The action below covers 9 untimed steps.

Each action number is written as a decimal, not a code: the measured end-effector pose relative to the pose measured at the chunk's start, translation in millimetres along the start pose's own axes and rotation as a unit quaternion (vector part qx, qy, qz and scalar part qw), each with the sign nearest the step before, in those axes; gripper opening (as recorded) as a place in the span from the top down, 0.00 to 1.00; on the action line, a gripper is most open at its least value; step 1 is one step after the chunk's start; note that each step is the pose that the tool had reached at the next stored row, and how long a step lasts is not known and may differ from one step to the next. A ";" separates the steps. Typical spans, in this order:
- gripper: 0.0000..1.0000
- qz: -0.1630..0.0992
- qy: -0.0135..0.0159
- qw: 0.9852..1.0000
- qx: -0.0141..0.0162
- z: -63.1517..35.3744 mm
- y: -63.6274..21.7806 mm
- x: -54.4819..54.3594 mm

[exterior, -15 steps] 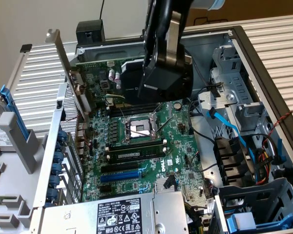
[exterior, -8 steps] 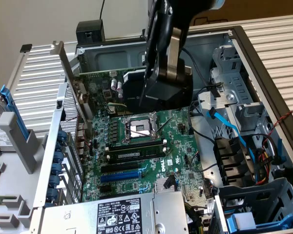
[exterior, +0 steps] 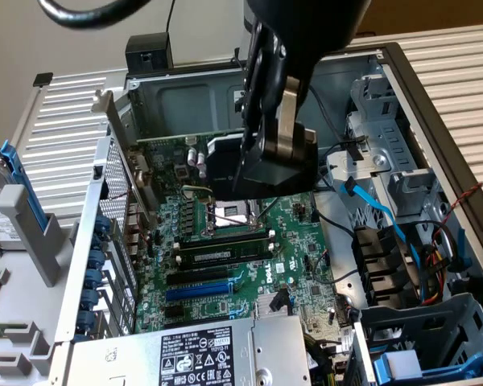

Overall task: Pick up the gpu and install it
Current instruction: 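Insert the gpu into the slot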

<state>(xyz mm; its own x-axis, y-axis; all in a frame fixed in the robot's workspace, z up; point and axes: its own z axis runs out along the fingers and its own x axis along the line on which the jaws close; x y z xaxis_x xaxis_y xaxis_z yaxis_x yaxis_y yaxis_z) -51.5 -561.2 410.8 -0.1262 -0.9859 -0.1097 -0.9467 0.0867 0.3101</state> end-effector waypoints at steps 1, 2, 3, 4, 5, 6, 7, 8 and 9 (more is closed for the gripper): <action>0.71 0.001 0.000 1.000 0.000 1.7 -0.6 0.2; 0.71 0.001 0.000 1.000 0.000 2.0 -0.7 0.2; 0.71 0.001 0.000 1.000 0.000 2.0 -0.7 0.2; 0.71 0.001 0.000 1.000 0.000 2.0 -0.7 0.2; 0.71 0.001 0.000 1.000 0.000 2.2 -0.8 0.1; 0.71 0.001 0.000 1.000 0.000 3.2 -1.2 0.1; 0.71 0.001 0.000 1.000 0.000 5.0 -1.8 0.2; 0.71 0.002 -0.001 1.000 0.000 6.8 -2.3 0.4; 0.71 0.002 -0.001 1.000 0.000 8.3 -2.8 0.5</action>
<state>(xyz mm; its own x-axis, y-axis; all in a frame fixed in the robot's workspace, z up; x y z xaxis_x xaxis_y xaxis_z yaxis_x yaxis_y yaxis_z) -51.4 -560.8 402.0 -0.1310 -0.9853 -0.1095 -0.9462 0.0913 0.3105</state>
